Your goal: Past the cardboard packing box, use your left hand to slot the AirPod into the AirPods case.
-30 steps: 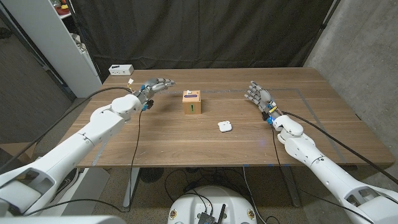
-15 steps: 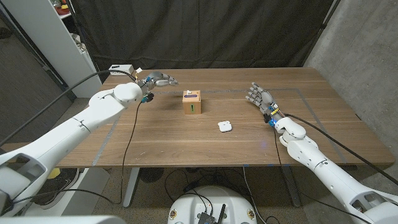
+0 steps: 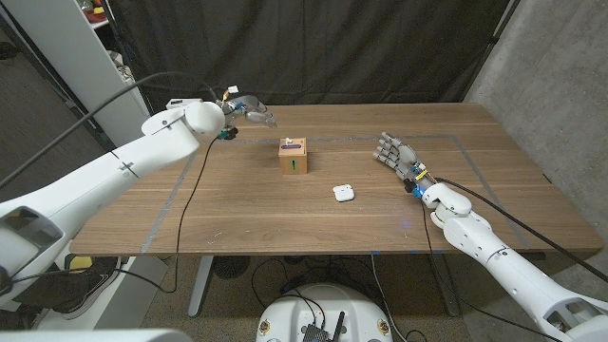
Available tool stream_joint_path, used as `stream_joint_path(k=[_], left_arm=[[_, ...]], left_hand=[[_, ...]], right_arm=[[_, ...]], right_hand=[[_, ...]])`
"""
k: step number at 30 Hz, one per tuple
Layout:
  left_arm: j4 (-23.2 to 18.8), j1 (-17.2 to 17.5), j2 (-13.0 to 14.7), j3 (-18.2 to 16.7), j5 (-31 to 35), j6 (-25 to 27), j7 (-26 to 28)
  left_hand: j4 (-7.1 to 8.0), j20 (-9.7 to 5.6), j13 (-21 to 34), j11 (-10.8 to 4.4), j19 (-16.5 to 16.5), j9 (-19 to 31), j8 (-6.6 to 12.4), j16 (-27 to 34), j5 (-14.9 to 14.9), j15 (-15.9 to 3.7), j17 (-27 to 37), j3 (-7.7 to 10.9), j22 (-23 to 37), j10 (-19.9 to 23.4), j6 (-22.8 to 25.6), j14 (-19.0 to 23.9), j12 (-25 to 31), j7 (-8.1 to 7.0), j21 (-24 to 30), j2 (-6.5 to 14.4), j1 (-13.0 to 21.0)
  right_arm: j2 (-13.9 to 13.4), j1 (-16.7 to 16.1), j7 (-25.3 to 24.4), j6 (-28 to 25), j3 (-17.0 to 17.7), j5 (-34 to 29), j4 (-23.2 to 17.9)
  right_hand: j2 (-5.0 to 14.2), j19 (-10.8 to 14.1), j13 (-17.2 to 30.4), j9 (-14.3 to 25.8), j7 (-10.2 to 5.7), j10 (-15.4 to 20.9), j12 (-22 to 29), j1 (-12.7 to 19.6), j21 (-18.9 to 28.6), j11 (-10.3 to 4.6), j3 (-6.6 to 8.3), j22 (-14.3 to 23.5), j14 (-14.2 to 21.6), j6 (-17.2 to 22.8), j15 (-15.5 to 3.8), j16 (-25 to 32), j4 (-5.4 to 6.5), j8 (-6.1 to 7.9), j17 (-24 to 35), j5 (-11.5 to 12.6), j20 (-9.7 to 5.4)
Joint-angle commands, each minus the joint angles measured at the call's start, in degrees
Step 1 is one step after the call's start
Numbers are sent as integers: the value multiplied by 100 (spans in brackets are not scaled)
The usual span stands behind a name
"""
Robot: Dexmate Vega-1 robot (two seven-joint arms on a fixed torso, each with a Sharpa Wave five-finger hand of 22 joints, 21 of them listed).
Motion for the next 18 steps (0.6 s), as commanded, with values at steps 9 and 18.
stream_joint_path(k=[9,18], left_arm=[[358,-1183,-265,787,1424,-281,-1645],[696,-1471,-529,1020,1849,-467,-2327]], left_hand=[[13,30,-35,-20,12,107,81,25,28,-50,9,-62,19,-10,121,-5,76,-69,-47,26,97],[28,16,-107,-51,17,268,59,10,84,-85,8,-238,21,-46,13,-42,88,-182,-76,-67,128]], right_arm=[[51,63,184,-188,-123,70,46],[75,-114,82,-115,-87,107,-50]], right_hand=[[34,51,32,25,-271,18,21,0,-22,41,-19,20,72,15,-478,36,-5,18,31,27,-143],[19,53,36,24,83,19,20,-6,-25,45,-31,21,85,27,-477,42,-7,24,35,25,-133]])
